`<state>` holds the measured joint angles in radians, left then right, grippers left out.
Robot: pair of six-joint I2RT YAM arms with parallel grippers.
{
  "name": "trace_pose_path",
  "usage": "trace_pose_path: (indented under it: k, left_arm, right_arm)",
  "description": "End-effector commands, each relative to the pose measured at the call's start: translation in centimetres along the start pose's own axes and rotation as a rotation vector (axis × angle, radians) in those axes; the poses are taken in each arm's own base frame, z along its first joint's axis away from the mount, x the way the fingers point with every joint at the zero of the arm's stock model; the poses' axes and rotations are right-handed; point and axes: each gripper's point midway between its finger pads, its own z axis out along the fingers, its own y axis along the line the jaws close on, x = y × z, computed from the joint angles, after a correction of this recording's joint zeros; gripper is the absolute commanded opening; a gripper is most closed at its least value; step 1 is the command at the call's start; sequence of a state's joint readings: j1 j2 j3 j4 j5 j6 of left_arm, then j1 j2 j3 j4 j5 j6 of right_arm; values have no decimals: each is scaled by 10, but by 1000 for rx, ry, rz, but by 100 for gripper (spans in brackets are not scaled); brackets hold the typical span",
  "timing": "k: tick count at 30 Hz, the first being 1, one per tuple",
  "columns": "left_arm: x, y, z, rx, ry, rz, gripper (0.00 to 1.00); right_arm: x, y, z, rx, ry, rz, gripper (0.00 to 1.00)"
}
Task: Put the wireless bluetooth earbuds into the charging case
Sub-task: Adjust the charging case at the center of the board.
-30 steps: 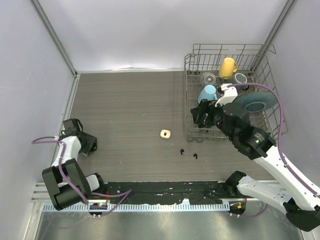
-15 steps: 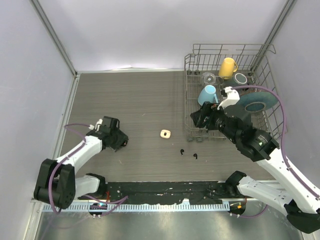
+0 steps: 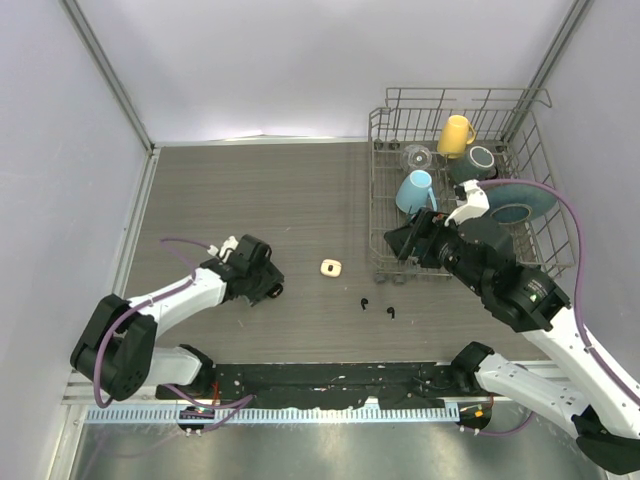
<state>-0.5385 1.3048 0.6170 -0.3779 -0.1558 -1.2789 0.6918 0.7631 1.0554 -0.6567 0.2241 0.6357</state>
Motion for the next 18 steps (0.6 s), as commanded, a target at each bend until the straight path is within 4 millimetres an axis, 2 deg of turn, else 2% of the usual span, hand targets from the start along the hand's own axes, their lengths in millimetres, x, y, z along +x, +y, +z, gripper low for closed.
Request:
trace_pose_path:
  k: [1, 6, 10, 15, 18]
  left_arm:
    - [-7, -15, -2, 48, -39, -13, 67]
    - [-11, -12, -8, 58, -62, 1, 75]
    - [-26, -15, -21, 78, -134, 43, 82]
    - [-62, -22, -52, 119, -293, 105, 100]
    - [-85, -16, -64, 115, -344, 148, 100]
  right_arm:
    - [-1, 5, -2, -24, -5, 45, 83]
    - [-2, 8, -2, -29, -1, 50, 82]
    - [2, 15, -1, -65, 24, 41, 82]
    - [11, 25, 5, -128, 65, -7, 83]
    - [16, 31, 6, -167, 91, -37, 82]
